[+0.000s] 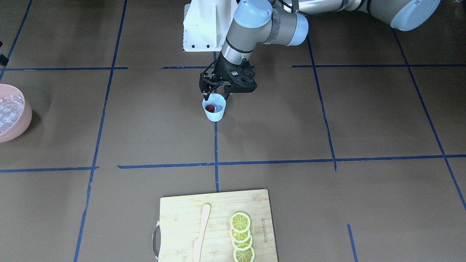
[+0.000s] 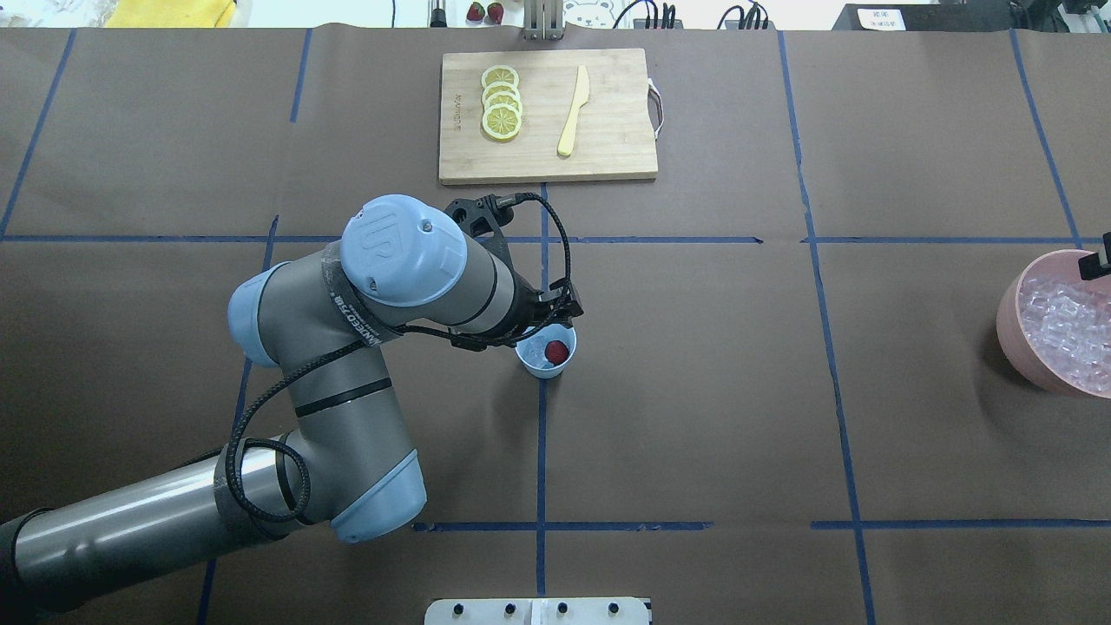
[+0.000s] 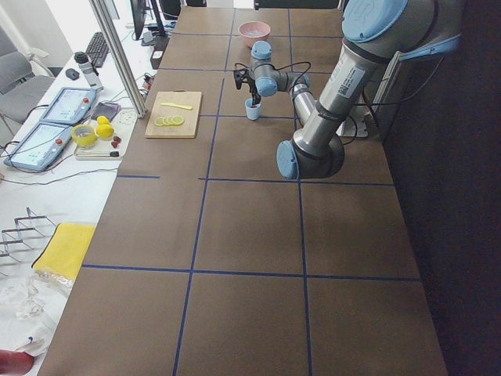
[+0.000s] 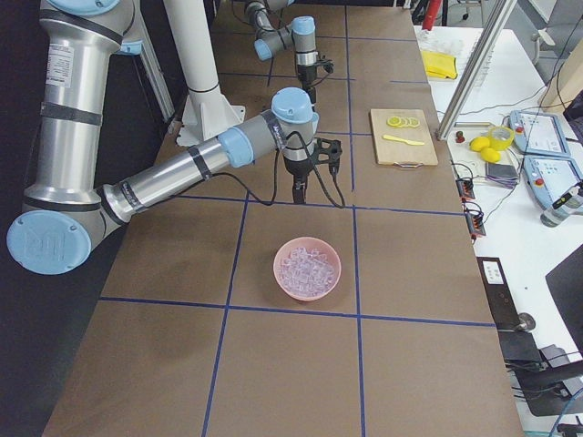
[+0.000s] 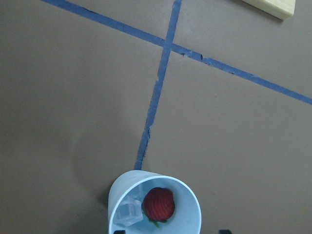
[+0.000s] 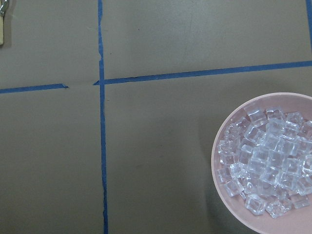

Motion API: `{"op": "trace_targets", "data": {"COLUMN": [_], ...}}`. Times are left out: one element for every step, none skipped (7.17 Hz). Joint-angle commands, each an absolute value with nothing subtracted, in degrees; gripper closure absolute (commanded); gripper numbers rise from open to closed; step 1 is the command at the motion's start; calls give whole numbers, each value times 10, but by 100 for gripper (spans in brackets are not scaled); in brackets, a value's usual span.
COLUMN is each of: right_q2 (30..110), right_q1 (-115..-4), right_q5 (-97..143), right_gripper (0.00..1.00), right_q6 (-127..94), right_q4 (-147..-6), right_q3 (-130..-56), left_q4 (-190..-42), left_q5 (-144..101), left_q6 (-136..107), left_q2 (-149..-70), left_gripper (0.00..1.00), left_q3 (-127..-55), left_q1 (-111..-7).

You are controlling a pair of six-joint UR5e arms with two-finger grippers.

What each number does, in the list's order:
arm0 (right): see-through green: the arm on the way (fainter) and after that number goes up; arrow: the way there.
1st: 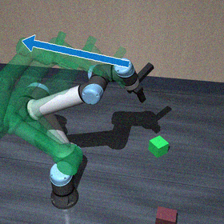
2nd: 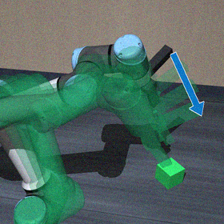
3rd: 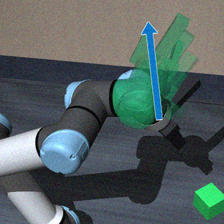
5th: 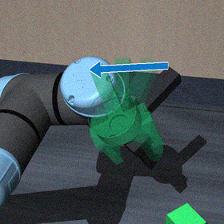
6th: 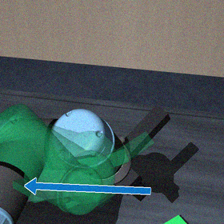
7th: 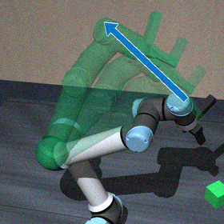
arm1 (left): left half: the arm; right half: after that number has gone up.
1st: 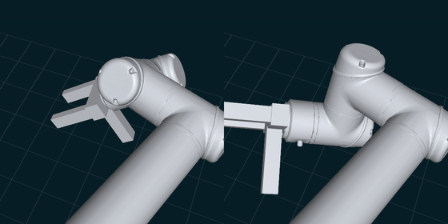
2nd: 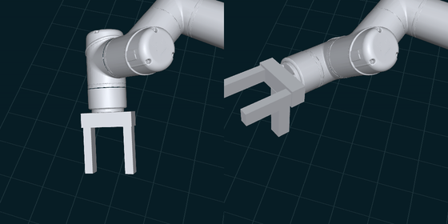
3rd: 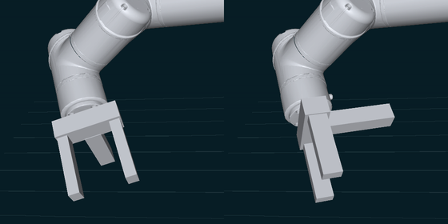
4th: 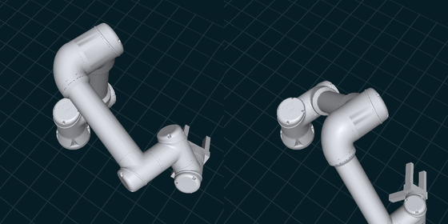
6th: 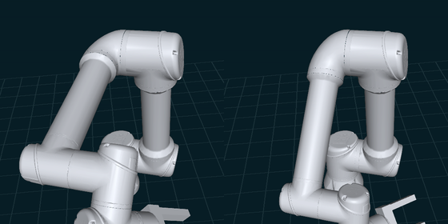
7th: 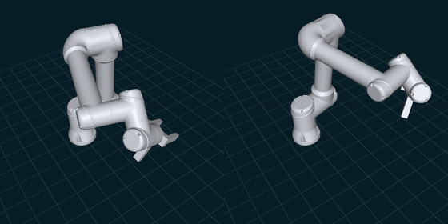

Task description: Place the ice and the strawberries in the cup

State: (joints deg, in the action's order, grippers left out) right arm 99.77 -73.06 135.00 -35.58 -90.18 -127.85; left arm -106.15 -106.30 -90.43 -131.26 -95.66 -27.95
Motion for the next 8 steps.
{"op": "trace_targets", "data": {"right_q2": [998,998,998,997,990,974,964,959], "right_q1": [-736,-746,-767,-794,-822,-847,-862,-865], "right_q5": [1350,1350,1350,1351,1351,1350,1350,1344], "right_gripper": [0,1,0,0,0,0,0,0], "right_q6": [-348,-329,-289,-239,-169,-103,-59,-21], "right_q4": [-905,-907,-907,-924,-966,-1006,-1025,-1027], "right_q3": [-1273,-1266,-1246,-1230,-1218,-1201,-1180,-1153], "left_q4": [-1054,-1049,-1007,-945,-913,-891,-848,-772], "left_q5": [-1069,-1085,-1119,-1152,-1181,-1249,-1291,-1291], "left_q6": [-893,-819,-708,-616,-499,-351,-194,-22], "left_q2": [-1270,-1200,-1129,-1067,-992,-933,-907,-903], "left_gripper": [22,22,22,22,22,22,22,22], "left_q3": [-986,-1046,-1118,-1180,-1229,-1243,-1236,-1220], "left_q1": [-304,-325,-370,-419,-483,-586,-679,-773]}}
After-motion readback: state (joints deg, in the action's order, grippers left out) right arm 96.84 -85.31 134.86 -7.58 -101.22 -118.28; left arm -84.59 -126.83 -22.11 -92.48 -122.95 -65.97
